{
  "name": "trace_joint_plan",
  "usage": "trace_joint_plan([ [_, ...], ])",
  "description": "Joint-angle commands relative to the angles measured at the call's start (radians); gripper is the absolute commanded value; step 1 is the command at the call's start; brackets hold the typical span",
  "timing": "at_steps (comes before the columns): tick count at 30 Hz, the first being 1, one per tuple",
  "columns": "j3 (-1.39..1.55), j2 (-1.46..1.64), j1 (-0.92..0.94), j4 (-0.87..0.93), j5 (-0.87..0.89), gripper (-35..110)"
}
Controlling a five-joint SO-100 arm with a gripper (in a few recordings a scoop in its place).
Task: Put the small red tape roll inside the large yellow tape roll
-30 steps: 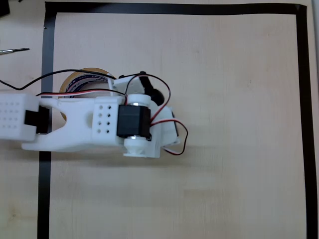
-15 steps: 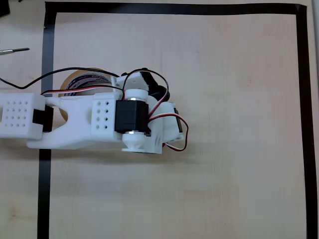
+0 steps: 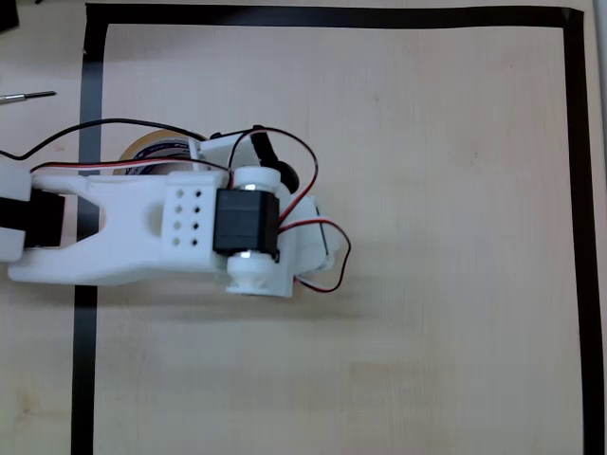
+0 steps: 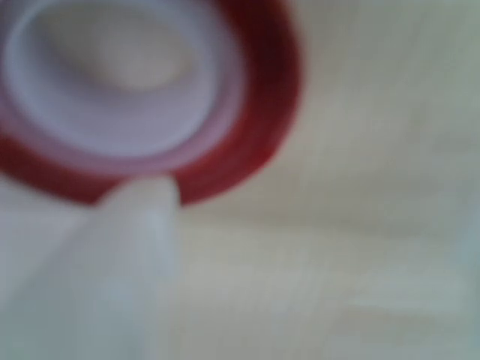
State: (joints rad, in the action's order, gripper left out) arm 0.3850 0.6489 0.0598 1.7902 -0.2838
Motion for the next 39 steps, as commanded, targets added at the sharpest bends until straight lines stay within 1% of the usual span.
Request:
trace_joint_plan([
  [1, 0.055, 0.179, 0.029, 0.018, -0.008, 12],
  [3, 0.075, 0.16, 0.038, 0.018, -0.003, 2],
  [4, 0.075, 0.137, 0.043, 0.018, -0.003, 0],
  [10, 0.025, -0.003, 0.044, 0.018, -0.002, 0],
  [18, -0.183, -0.198, 0.035, 0.018, -0.002, 0],
  [27, -0.586, -0.44, 0.014, 0.018, -0.002, 0],
  [33, -0.626, -0.442, 0.0, 0.018, -0.002, 0],
  [39, -0.626, -0.324, 0.011, 0.018, 0.0, 0],
])
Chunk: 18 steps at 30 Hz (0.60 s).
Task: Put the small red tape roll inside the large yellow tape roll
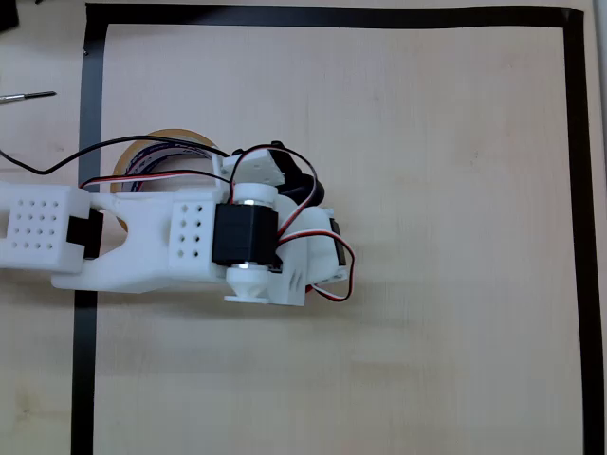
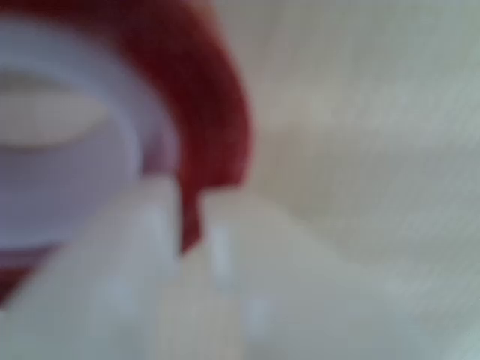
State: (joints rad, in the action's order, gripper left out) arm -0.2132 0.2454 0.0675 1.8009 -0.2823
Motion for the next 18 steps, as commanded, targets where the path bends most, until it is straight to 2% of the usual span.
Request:
trace_joint_plan([
  [1, -0.025, 0.107, 0.003, 0.008, 0.002, 0],
  [2, -0.008, 0.138, 0.005, 0.008, 0.002, 1],
  [4, 0.08, 0.216, 0.003, 0.008, 0.002, 15],
  [8, 0.222, 0.35, 0.002, 0.008, 0.003, 21],
  [18, 0.522, 0.601, -0.017, 0.008, 0.009, 24],
])
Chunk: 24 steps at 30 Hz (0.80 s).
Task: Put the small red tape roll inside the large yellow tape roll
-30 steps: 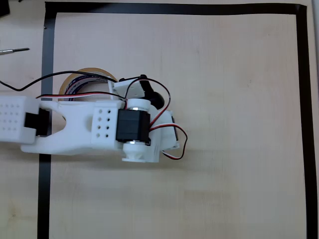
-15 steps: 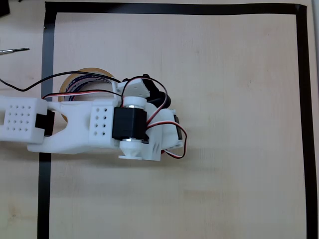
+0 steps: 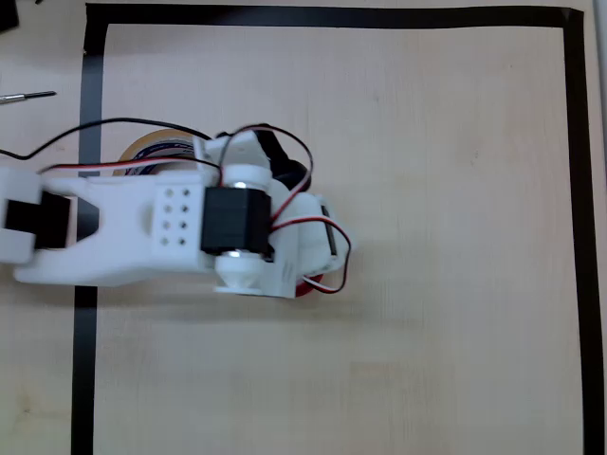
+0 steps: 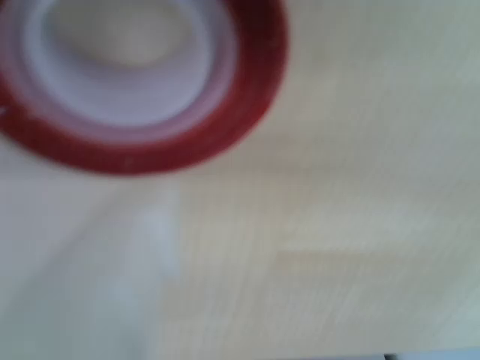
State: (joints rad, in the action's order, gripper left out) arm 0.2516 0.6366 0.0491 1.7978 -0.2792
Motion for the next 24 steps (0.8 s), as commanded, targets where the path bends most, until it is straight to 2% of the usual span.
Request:
trace_joint_plan([
  [1, 0.081, 0.215, 0.002, 0.011, 0.006, 24],
  [9, 0.304, 0.196, -0.006, 0.011, 0.006, 24],
  [24, 0.39, 0.236, 0.04, 0.011, -0.002, 24],
])
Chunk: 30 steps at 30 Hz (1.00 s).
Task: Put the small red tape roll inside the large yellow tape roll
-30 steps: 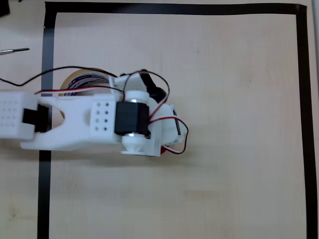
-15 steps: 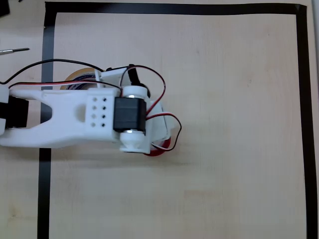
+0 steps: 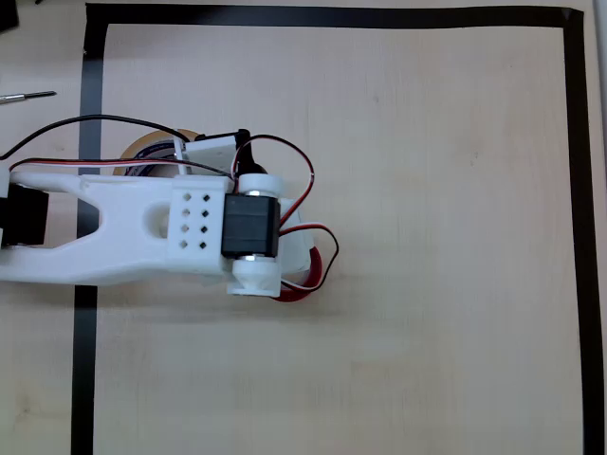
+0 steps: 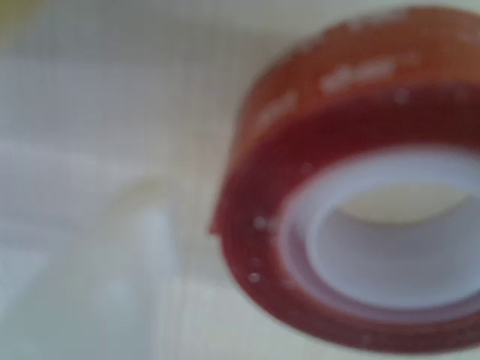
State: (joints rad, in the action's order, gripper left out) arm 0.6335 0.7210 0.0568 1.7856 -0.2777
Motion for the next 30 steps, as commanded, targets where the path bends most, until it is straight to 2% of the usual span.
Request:
trace_joint_plan([
  [1, 0.008, 0.16, 0.034, 0.023, -0.003, 24],
  [13, 0.081, 0.264, 0.06, 0.023, -0.006, 24],
  [30, 0.095, 0.117, 0.072, 0.0, 0.0, 24],
])
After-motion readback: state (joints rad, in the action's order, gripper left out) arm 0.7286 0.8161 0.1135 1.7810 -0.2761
